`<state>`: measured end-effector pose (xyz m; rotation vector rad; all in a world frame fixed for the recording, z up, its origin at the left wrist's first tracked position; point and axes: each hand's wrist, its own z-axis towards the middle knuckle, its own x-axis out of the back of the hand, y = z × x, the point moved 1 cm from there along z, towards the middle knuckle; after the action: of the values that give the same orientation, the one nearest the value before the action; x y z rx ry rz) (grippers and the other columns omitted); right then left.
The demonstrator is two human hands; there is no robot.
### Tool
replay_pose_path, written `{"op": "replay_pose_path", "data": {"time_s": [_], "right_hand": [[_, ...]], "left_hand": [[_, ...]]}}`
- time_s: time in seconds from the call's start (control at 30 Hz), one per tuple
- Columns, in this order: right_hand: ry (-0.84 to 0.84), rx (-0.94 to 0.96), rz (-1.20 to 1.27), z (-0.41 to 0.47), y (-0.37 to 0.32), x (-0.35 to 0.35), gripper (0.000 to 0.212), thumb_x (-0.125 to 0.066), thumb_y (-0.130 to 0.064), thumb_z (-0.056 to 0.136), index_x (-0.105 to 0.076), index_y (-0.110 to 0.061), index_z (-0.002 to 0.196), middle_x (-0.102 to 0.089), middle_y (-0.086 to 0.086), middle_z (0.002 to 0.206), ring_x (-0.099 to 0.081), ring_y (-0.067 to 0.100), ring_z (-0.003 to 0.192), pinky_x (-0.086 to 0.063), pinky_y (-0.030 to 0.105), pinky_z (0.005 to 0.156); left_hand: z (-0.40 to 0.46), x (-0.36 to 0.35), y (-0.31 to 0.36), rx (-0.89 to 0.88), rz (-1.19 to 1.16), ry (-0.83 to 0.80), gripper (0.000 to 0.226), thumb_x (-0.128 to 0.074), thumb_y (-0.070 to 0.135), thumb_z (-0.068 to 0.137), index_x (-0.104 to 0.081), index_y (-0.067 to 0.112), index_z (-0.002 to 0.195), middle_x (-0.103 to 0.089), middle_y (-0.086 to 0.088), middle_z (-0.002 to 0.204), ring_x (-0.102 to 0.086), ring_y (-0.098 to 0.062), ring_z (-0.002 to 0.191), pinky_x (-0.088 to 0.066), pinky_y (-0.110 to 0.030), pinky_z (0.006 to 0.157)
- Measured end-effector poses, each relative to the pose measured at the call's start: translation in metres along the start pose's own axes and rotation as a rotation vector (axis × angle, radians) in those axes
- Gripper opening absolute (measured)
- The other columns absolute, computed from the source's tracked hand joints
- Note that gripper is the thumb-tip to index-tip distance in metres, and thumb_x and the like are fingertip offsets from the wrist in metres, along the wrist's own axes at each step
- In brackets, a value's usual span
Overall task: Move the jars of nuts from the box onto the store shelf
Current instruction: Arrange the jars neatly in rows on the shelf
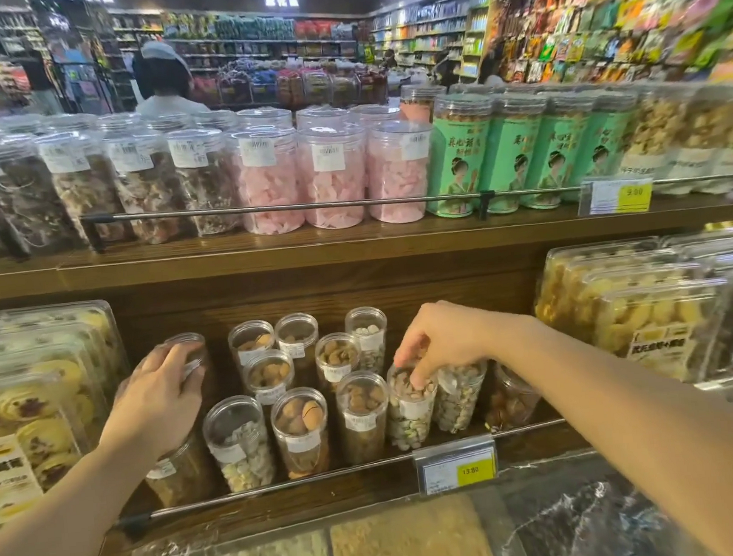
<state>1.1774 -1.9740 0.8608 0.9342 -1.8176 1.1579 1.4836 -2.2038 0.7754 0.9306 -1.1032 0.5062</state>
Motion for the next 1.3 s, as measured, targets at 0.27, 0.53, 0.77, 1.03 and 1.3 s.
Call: {"op": "replay_pose_path", "data": {"time_s": [0.27,0.53,0.77,1.03,1.3], "right_hand": [[0.180,-0.312,-0.039,0.010,0.045,0.023,0.044,-0.085,-0.036,0.080,-0.076,-0.016,0.119,-0.072,0.004,0.115,-0.066,0.019,0.103,-0.055,0.039,0.095],[0.217,-0.337,-0.077,0.031,0.040,0.017,0.043,-0.083,-0.050,0.079,-0.077,-0.012,0.099,-0.072,0.004,0.091,-0.068,0.021,0.085,-0.059,0.042,0.086],[0.145,-0.254,-0.087,0.002,0.043,0.047,0.039,-0.085,-0.053,0.074,-0.080,-0.021,0.096,-0.073,-0.005,0.092,-0.067,0.014,0.092,-0.057,0.034,0.084],[-0.132,-0.216,-0.152,-0.027,0.046,0.022,0.066,-0.083,-0.039,0.082,-0.059,-0.020,0.141,-0.066,-0.004,0.131,-0.062,0.016,0.114,-0.051,0.034,0.100],[-0.027,-0.179,-0.071,-0.037,0.051,0.006,0.063,-0.087,-0.044,0.075,-0.067,-0.022,0.131,-0.067,-0.006,0.124,-0.062,0.010,0.106,-0.052,0.026,0.090]], "left_hand": [[0.001,-0.001,-0.001,0.003,0.008,0.008,0.042,-0.047,0.031,0.104,-0.045,0.028,0.146,-0.047,-0.004,0.152,-0.044,-0.032,0.138,-0.035,-0.051,0.114],[0.001,-0.001,0.000,0.002,-0.002,0.017,0.042,-0.050,0.028,0.103,-0.047,0.027,0.146,-0.047,-0.003,0.152,-0.043,-0.031,0.139,-0.034,-0.050,0.114],[0.001,0.000,0.001,0.001,-0.013,0.035,0.041,-0.052,0.026,0.102,-0.050,0.027,0.143,-0.049,-0.003,0.150,-0.045,-0.031,0.137,-0.037,-0.049,0.111],[-0.002,0.001,0.002,0.002,0.003,0.021,0.042,-0.052,0.027,0.102,-0.050,0.026,0.144,-0.048,-0.004,0.151,-0.045,-0.032,0.137,-0.037,-0.048,0.111],[-0.001,-0.002,0.001,-0.002,0.006,0.036,0.041,-0.055,0.025,0.102,-0.052,0.025,0.142,-0.050,-0.007,0.149,-0.047,-0.036,0.135,-0.039,-0.052,0.110]]}}
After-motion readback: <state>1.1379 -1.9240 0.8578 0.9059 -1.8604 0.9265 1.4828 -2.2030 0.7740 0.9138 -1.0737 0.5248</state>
